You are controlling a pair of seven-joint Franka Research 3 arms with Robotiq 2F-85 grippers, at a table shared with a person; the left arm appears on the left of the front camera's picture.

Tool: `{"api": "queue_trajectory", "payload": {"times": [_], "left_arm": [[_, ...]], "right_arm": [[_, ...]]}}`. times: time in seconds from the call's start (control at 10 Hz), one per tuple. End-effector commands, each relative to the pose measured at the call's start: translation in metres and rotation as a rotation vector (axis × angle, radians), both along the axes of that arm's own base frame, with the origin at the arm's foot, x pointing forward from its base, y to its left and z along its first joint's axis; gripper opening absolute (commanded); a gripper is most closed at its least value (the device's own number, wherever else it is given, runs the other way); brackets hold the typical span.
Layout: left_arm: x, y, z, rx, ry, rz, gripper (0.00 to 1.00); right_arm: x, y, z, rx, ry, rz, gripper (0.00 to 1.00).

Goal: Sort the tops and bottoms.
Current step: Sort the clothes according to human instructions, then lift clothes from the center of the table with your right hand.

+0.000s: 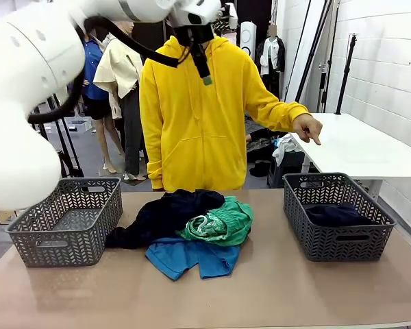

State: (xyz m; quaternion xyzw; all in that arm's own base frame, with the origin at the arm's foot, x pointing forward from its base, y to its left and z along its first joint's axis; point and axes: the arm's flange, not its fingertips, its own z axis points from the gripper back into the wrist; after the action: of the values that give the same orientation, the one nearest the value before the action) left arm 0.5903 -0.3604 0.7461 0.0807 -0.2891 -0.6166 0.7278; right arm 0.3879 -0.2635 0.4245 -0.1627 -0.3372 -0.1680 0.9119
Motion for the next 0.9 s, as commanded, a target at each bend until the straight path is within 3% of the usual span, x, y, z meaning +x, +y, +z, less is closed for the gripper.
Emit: {"api": "queue_trajectory", "payload": {"times": [0.0, 0.2, 0.3, 0.5, 0.6, 0.7, 0.8], "left_arm": [[-0.125, 0.103, -0.122, -0.041, 0.034, 0.141, 1.0], [-0.155, 0.141, -0.147, -0.095, -0.001, 0.275, 1.0], [-0.169, 0.154, -0.168, -0.015, 0.012, 0.304, 1.0], [-0.193, 0.177, -0.199, -0.117, -0.071, 0.455, 1.0], [-0.197, 0.18, -0.204, -0.154, -0.123, 0.461, 1.0], [-0.045, 0.097, -0.055, -0.078, 0.017, 0.366, 1.0], [-0.045, 0.097, -0.055, -0.078, 0.017, 0.366, 1.0]], "right_arm": [[-0.001, -0.001, 0.0, -0.004, 0.011, 0.007, 1.0], [-0.001, -0.001, 0.0, -0.004, 0.011, 0.007, 1.0], [-0.001, -0.001, 0.0, -0.004, 0.011, 0.007, 1.0], [-0.001, -0.001, 0.0, -0.004, 0.011, 0.007, 1.0], [-0.001, -0.001, 0.0, -0.004, 0.011, 0.007, 1.0], [-0.001, -0.001, 0.0, -0.004, 0.011, 0.007, 1.0], [-0.001, -0.001, 0.0, -0.004, 0.011, 0.007, 1.0]]}}
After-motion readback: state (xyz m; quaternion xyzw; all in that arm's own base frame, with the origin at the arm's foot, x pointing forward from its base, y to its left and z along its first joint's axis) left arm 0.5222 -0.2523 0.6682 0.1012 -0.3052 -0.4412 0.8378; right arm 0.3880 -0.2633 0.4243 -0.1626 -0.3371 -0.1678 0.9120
